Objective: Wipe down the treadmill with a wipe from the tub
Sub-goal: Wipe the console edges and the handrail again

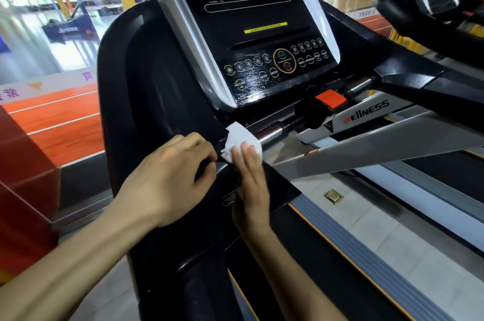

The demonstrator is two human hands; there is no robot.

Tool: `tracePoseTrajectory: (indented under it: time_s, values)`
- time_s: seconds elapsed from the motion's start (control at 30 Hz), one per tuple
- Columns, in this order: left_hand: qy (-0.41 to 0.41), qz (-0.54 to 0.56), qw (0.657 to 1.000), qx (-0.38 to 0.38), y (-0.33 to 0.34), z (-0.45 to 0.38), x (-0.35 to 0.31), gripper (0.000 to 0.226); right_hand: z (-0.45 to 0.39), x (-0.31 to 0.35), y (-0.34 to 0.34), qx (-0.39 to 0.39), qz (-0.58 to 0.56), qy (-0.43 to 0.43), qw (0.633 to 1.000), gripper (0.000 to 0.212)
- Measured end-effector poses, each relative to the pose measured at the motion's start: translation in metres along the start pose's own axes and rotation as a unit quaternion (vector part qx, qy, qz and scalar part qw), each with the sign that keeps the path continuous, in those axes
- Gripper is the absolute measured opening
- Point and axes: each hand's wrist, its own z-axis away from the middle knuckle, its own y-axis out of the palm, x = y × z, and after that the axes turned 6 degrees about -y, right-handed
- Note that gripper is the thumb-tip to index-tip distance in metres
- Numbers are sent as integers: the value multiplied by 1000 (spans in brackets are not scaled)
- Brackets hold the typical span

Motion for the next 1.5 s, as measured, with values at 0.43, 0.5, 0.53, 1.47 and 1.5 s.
tracePoseTrajectory:
  time_s: [0.43, 0.5, 0.53, 1.47, 1.5]
  values:
    - [-85, 43, 979, -179, -19, -3, 20, 31, -67, 32, -30, 11, -43, 44, 998, 38]
    - [-82, -12, 981, -176, -30, -7, 47, 35, -79, 36, -37, -2, -42, 95, 995, 44]
    - [-80, -52, 983, -160, -33, -7, 64, 40, -82, 43, -37, 34, -31, 80, 996, 44]
    - [-64, 210, 970, -109, -9, 9, 109, 43, -23, 125, -82, 320, -193, 51, 926, 47]
    - [-60, 214, 969, -107, -9, 10, 108, 43, -27, 119, -80, 299, -170, 90, 934, 45]
